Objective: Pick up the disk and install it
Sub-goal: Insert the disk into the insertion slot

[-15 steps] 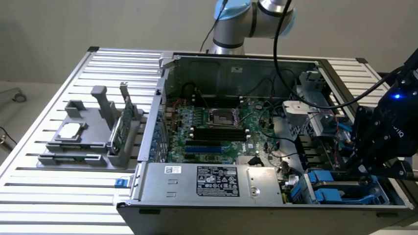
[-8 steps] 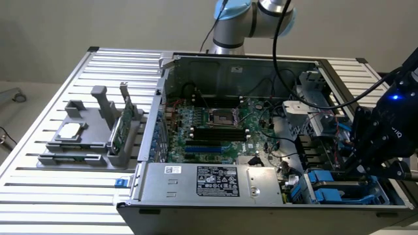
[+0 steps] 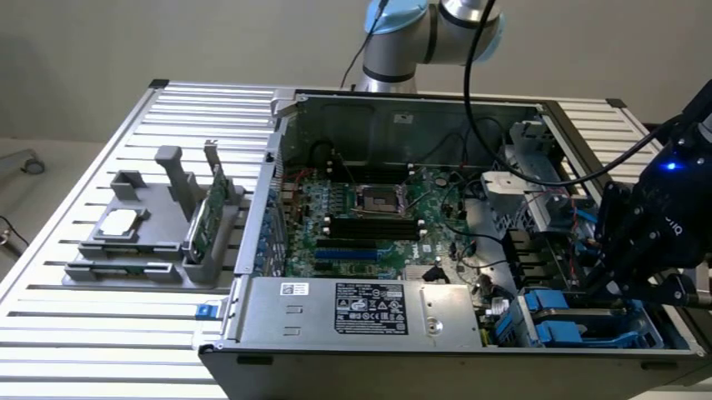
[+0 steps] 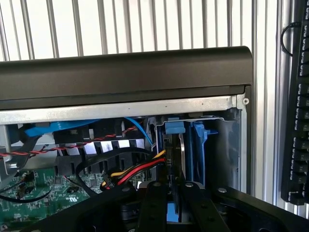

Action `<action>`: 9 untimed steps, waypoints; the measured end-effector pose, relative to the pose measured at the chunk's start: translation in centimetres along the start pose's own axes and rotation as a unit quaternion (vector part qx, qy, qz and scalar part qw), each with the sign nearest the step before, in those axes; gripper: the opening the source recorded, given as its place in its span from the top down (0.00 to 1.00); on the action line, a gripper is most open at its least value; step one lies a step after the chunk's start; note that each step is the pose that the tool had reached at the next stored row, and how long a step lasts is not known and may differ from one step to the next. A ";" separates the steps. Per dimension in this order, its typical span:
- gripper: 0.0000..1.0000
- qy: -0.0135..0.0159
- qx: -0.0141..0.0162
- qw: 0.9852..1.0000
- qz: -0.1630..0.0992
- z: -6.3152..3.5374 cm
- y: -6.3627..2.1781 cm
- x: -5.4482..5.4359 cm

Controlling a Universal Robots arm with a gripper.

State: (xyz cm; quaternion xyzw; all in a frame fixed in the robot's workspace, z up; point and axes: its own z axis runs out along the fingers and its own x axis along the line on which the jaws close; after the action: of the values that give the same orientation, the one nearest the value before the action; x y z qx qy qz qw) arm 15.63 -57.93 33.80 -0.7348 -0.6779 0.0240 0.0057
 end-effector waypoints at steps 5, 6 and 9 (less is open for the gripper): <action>0.84 0.000 0.000 1.000 0.000 0.10 0.00 0.0; 0.84 0.000 0.000 1.000 0.000 0.11 0.00 0.0; 0.84 0.000 0.000 1.000 0.000 0.14 0.00 0.0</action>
State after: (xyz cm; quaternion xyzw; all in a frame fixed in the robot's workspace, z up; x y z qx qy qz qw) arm 15.62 -57.91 33.66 -0.7348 -0.6779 0.0240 0.0058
